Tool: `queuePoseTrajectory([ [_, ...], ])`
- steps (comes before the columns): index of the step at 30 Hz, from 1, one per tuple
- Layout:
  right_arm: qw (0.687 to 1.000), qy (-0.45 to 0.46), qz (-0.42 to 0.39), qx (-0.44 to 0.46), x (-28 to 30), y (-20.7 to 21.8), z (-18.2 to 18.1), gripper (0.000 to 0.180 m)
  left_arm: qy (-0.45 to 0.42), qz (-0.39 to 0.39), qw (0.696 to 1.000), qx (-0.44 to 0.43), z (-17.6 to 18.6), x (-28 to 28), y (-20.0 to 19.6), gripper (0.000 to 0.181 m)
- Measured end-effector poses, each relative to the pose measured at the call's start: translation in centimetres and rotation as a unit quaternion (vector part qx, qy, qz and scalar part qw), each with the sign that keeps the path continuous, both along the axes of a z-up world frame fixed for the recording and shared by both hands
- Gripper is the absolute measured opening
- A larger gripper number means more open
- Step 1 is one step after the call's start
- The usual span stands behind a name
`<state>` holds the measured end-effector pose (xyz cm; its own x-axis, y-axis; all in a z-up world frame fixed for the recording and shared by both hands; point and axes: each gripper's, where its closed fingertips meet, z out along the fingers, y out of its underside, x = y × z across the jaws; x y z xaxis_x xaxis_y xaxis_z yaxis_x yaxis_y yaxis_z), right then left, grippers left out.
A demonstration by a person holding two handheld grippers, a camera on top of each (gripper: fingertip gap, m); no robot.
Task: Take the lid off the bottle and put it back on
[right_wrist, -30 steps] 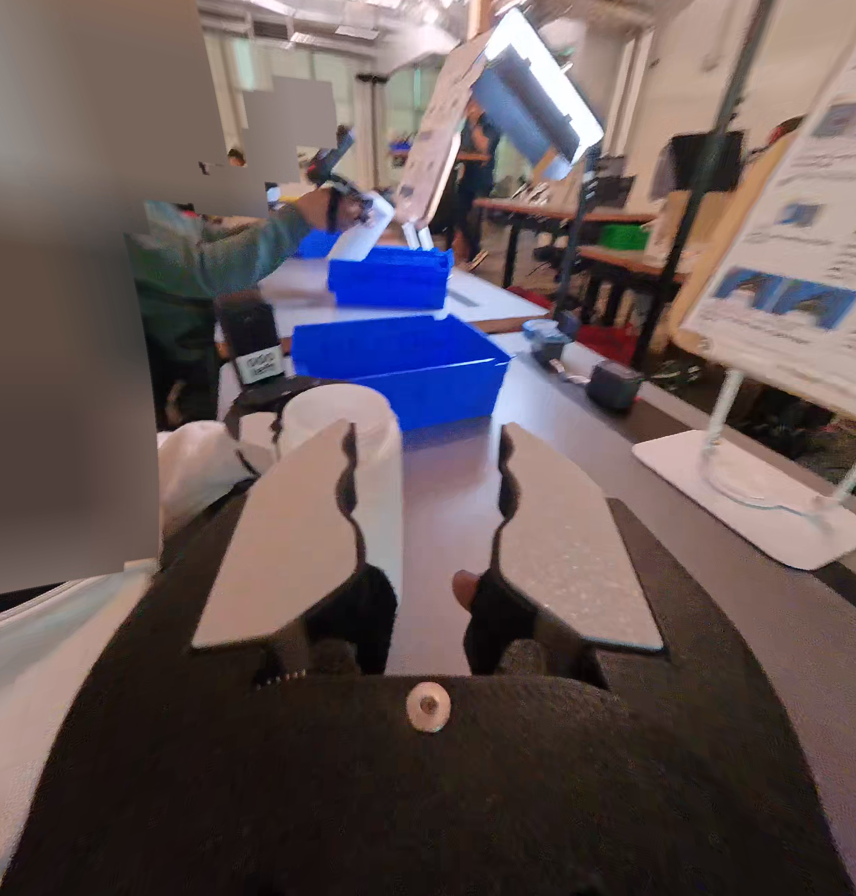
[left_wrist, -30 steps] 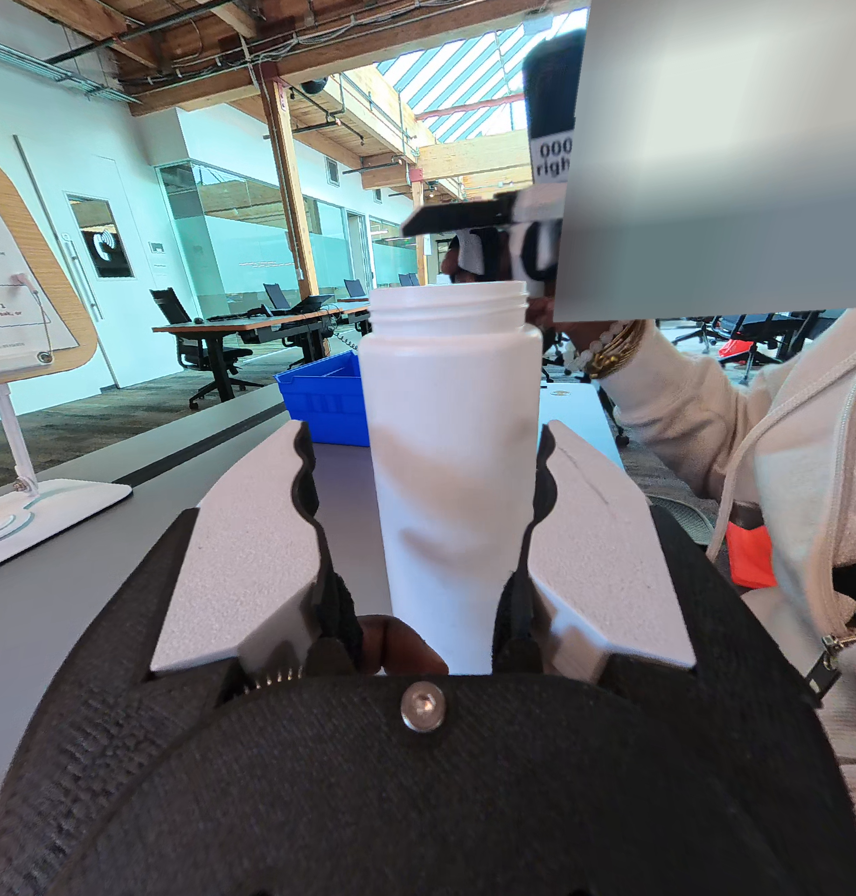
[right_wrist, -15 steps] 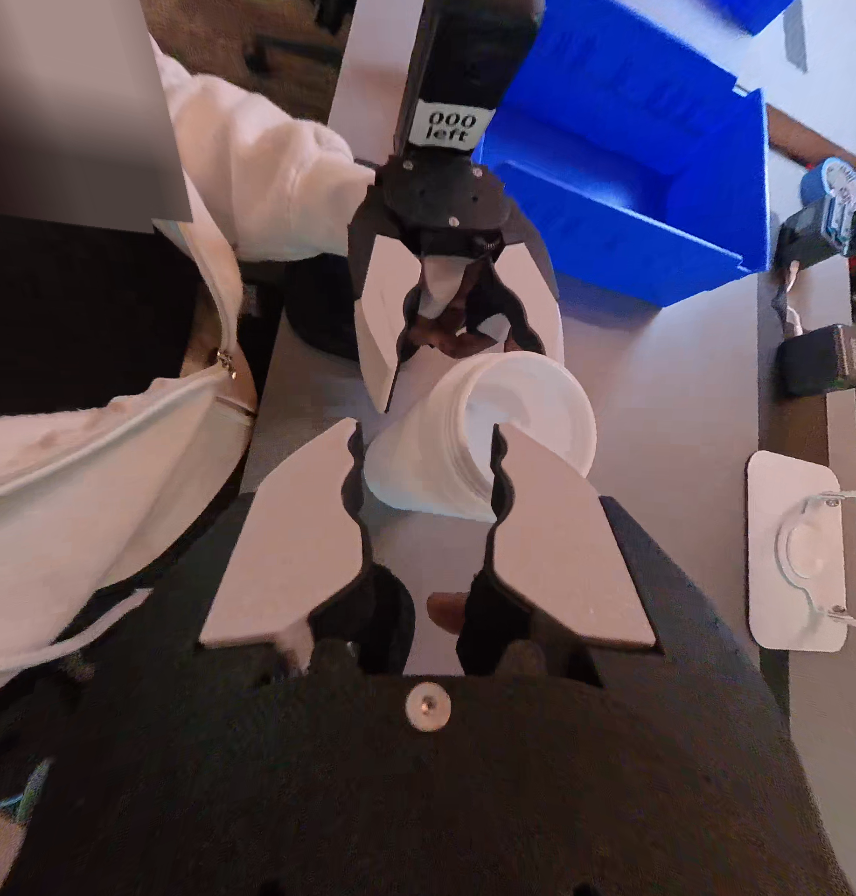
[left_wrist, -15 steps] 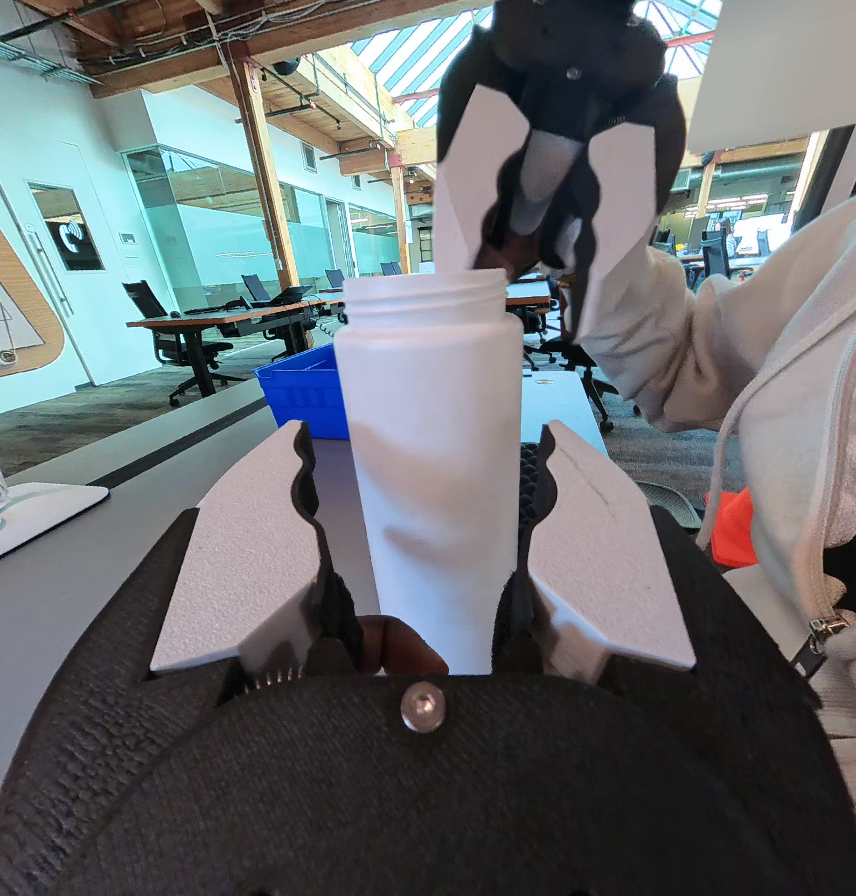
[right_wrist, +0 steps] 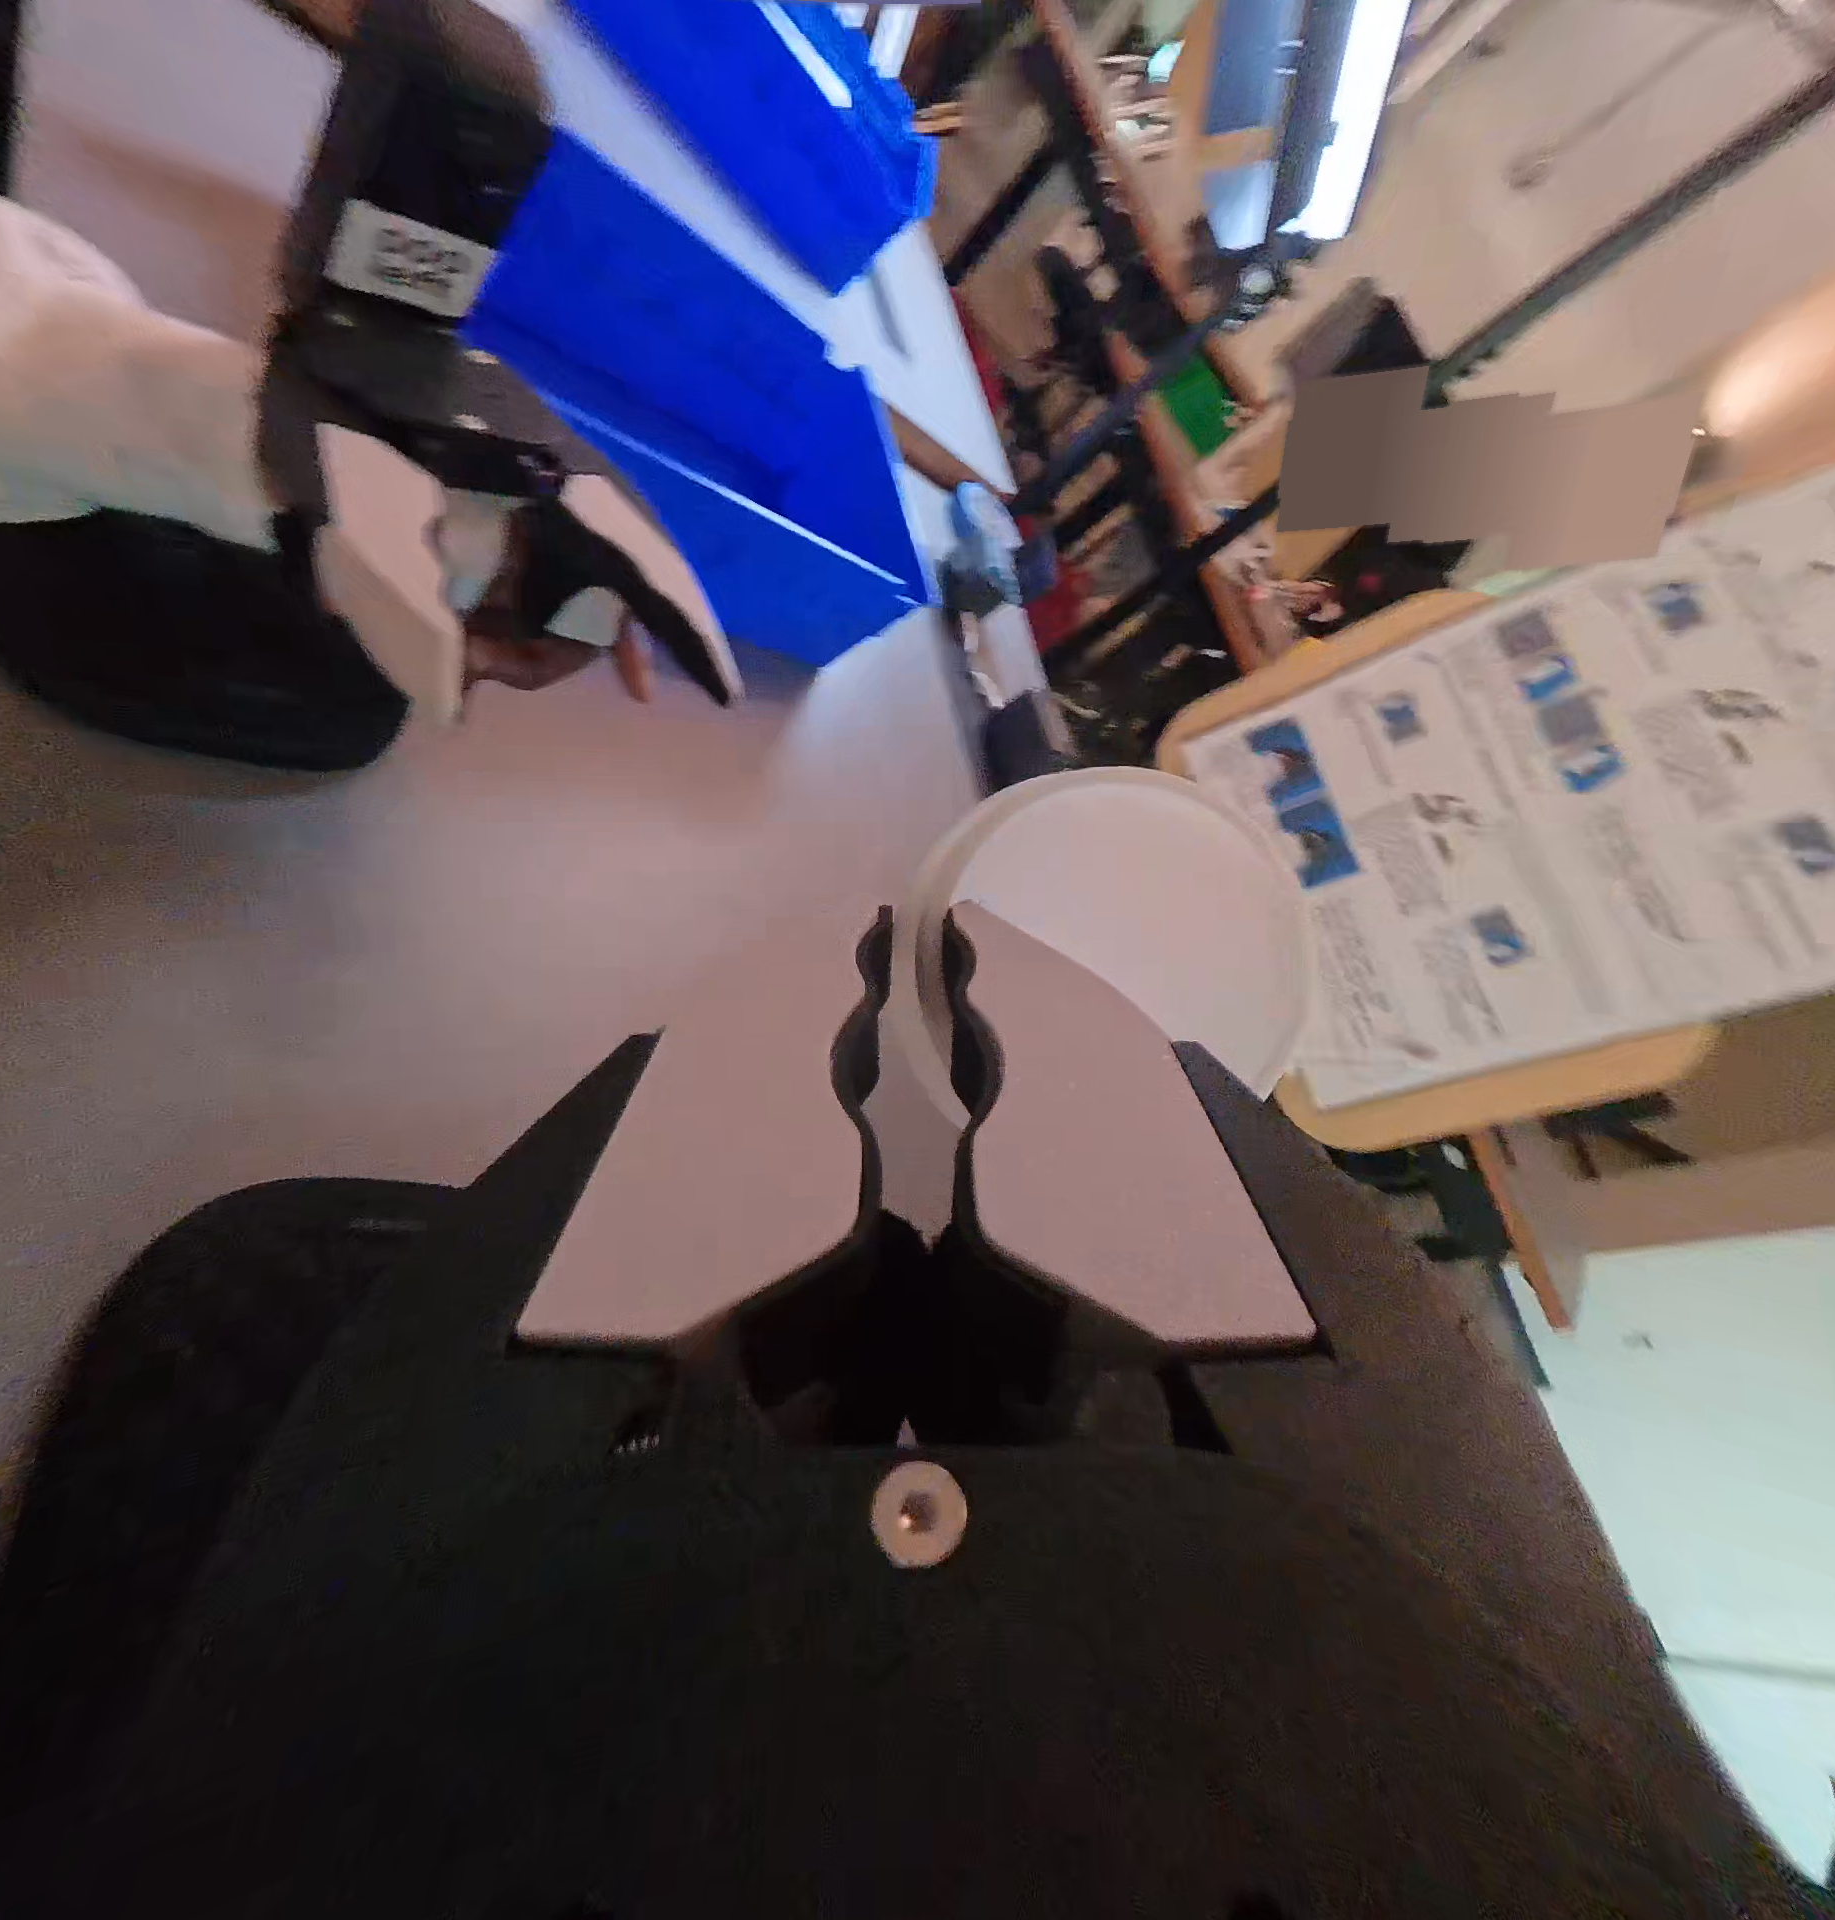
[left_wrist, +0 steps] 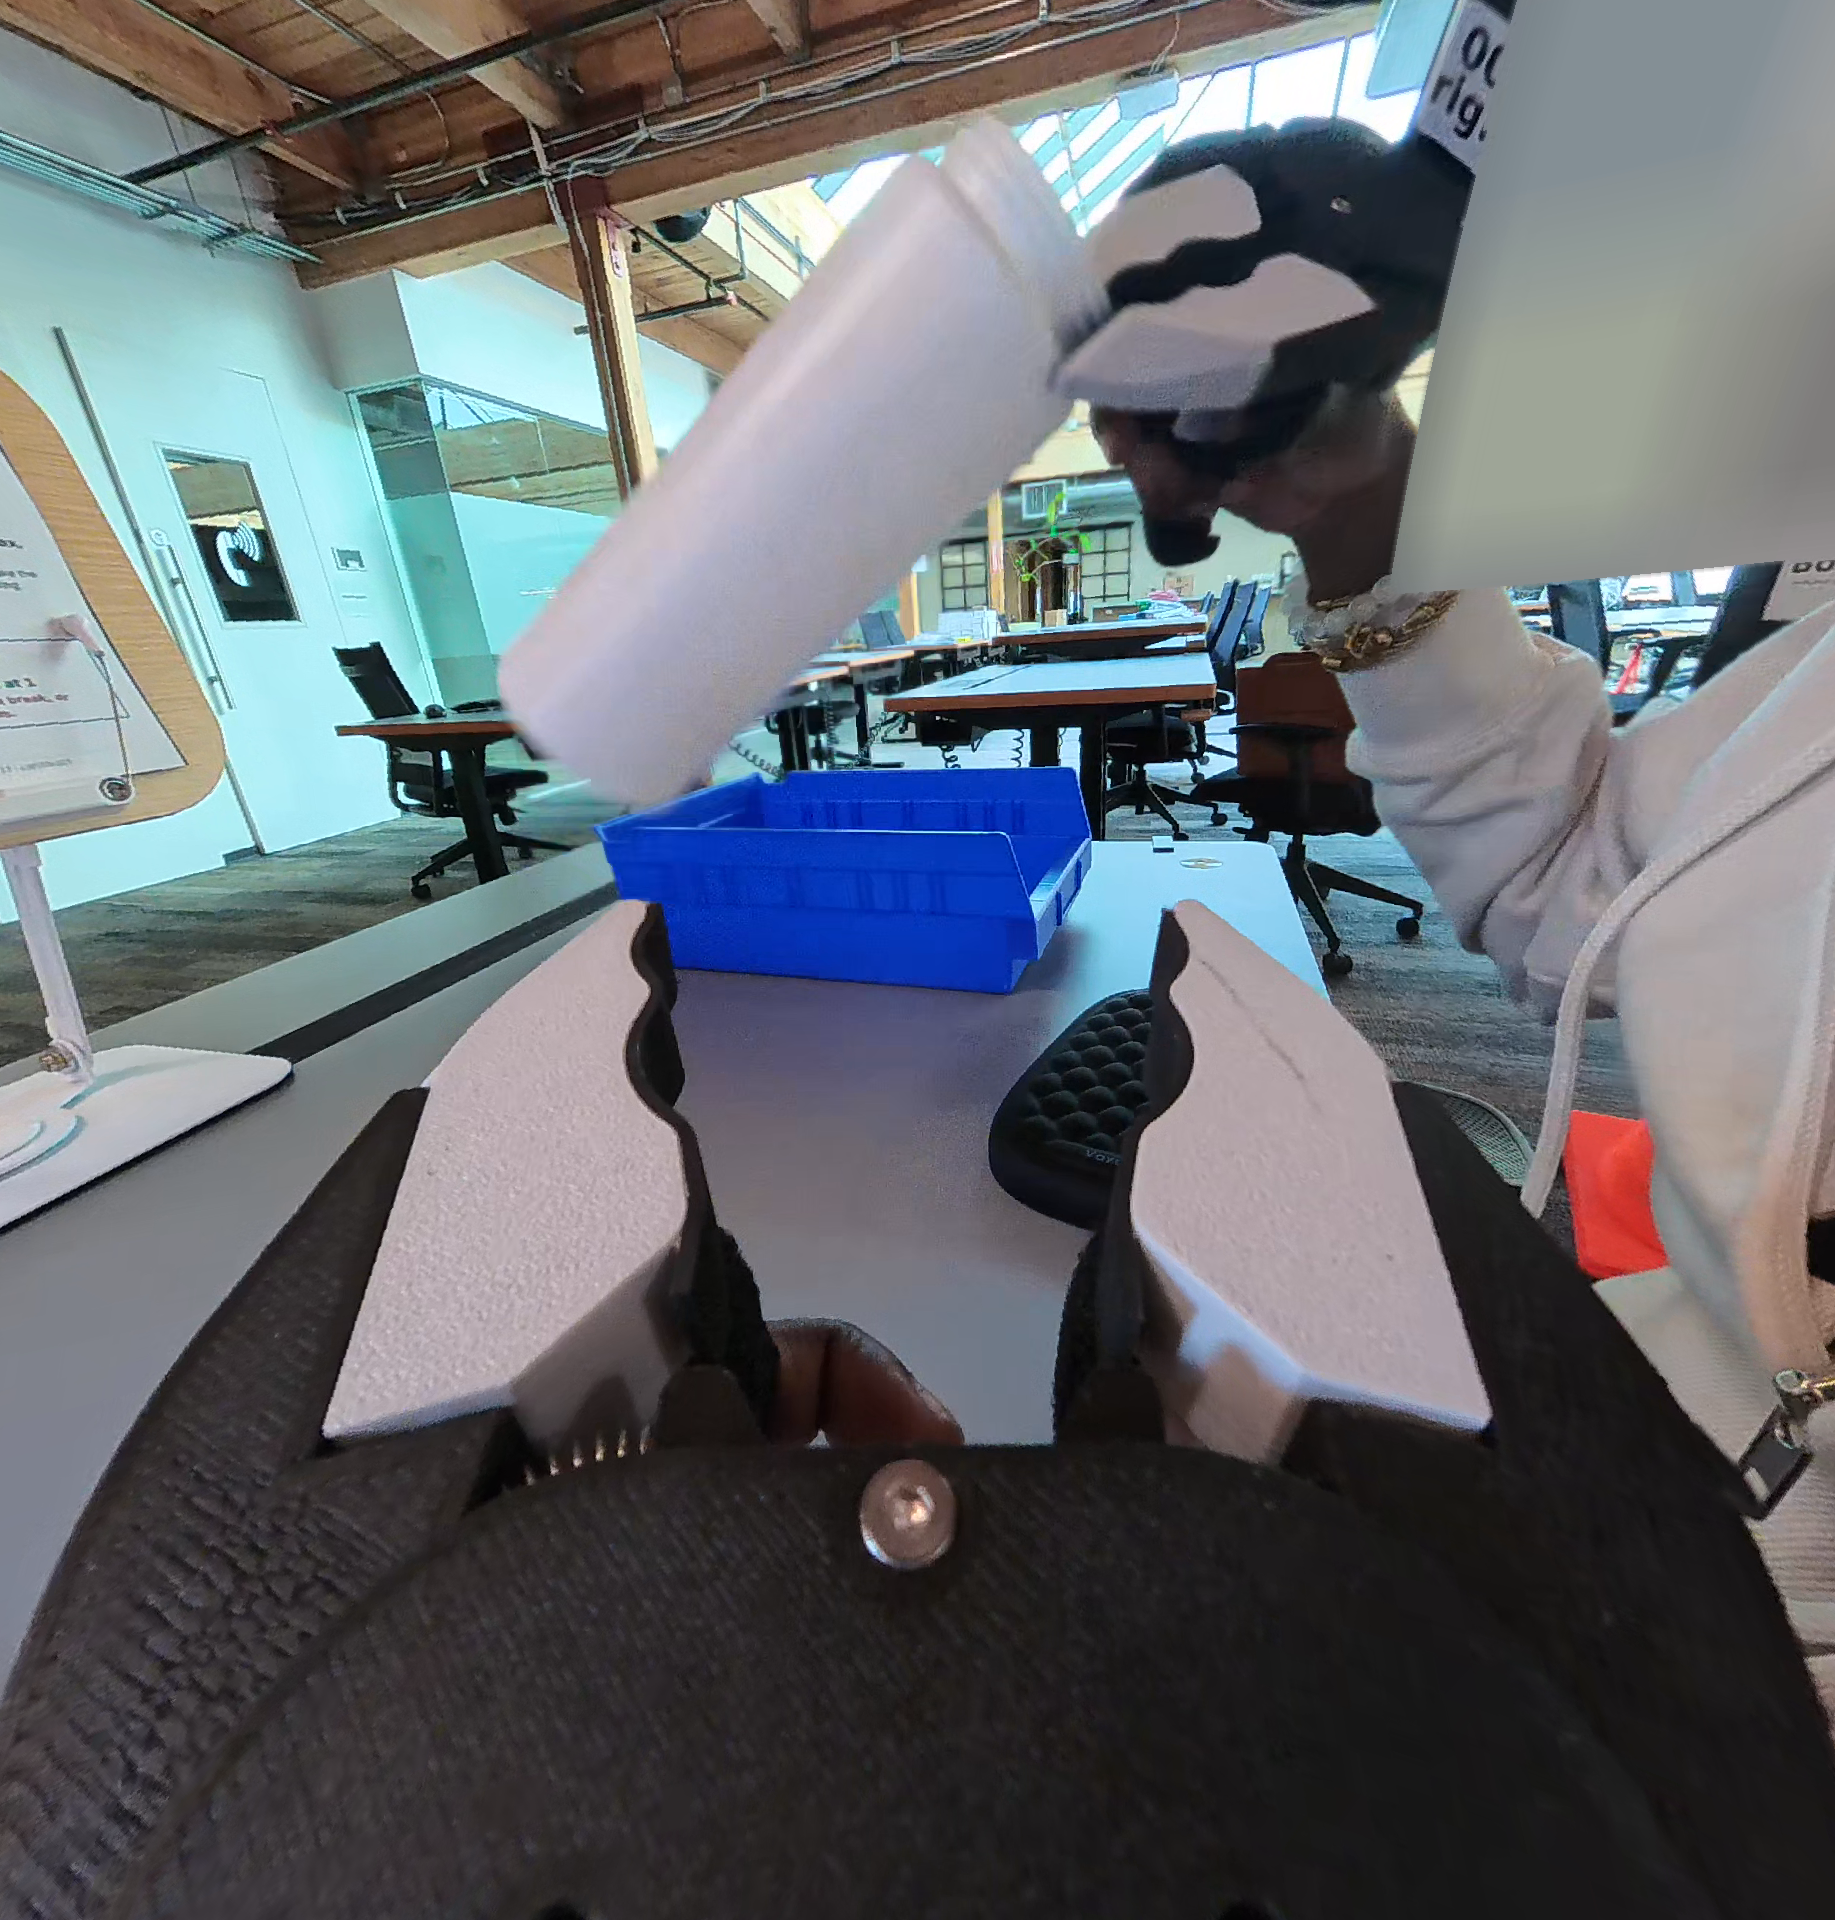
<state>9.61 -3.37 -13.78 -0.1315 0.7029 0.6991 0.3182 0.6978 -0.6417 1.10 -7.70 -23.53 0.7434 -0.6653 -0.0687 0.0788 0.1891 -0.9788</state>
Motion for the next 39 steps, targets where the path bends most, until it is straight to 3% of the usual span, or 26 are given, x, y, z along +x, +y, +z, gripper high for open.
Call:
queuePoseTrajectory([
  [3, 0.993, 0.064, -0.095, 0.0, 3.6, 5.0, 2.0, 0.007, 0.003, -0.001, 1.0, -0.002, -0.1, 0.1, 0.1, 0.088],
  [6, 0.981, 0.099, -0.164, -0.027, 6.7, 9.5, 1.7, 0.008, 0.007, 0.001, 1.0, -0.005, -0.4, 0.2, 0.2, 0.088],
  [13, 0.941, 0.168, -0.262, -0.131, 11.1, 18.3, -2.8, 0.008, 0.013, 0.006, 1.0, -0.014, -0.9, 0.2, 0.6, 0.087],
  [20, 0.896, 0.236, -0.301, -0.224, 11.4, 23.3, -7.4, 0.008, 0.021, 0.008, 0.999, -0.023, -1.2, 0.2, 0.8, 0.086],
  [24, 0.871, 0.242, -0.331, -0.271, 11.5, 24.0, -10.1, 0.008, 0.026, 0.012, 0.999, -0.031, -1.5, 0.1, 0.9, 0.086],
  [31, 0.84, 0.197, -0.379, -0.335, 12.2, 21.5, -13.7, 0.009, 0.039, 0.019, 0.999, -0.031, -1.9, 0.3, 1.0, 0.085],
  [39, 0.804, 0.153, -0.407, -0.405, 12.7, 20.4, -17.1, 0.032, 0.048, 0.02, 0.998, -0.038, -2.2, 0.4, 1.2, 0.084],
])
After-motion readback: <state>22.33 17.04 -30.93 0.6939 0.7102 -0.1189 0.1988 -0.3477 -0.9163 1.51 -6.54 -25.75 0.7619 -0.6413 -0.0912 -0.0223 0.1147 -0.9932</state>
